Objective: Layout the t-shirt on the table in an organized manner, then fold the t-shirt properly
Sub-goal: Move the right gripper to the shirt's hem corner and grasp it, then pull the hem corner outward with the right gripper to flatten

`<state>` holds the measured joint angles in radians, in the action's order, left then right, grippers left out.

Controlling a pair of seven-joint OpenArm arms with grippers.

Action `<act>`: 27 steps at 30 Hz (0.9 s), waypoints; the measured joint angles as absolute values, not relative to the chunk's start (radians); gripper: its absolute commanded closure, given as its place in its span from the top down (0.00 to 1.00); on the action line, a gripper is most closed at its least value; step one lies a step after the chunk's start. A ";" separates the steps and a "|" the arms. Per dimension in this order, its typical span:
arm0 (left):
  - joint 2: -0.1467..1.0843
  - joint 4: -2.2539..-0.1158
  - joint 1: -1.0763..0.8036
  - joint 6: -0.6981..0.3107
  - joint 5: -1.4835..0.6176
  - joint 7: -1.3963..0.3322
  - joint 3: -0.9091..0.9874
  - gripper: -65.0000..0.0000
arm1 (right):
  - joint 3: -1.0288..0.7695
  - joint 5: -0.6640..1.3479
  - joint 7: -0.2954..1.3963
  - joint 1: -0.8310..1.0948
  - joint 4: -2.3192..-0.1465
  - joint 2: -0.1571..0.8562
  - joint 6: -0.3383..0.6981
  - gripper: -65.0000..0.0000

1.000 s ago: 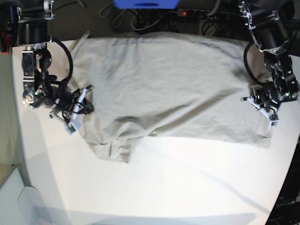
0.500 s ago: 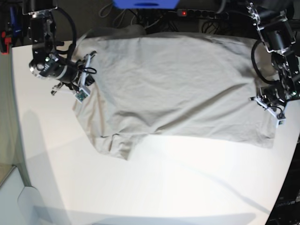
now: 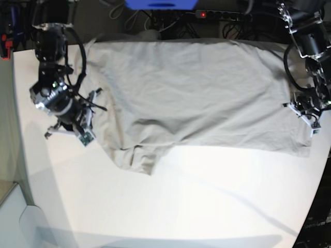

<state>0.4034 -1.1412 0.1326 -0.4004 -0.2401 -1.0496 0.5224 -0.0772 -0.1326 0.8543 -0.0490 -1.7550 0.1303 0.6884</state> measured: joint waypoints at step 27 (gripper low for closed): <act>0.402 -1.143 0.128 -0.401 -0.244 -1.043 0.523 0.03 | -0.007 -0.137 0.456 -0.587 -0.706 0.093 0.691 0.02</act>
<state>0.4019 -1.1435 0.1280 -0.4007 -0.2436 -1.0428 0.5228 -0.0071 -0.1371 0.4564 -0.5873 -0.7063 0.0929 0.6914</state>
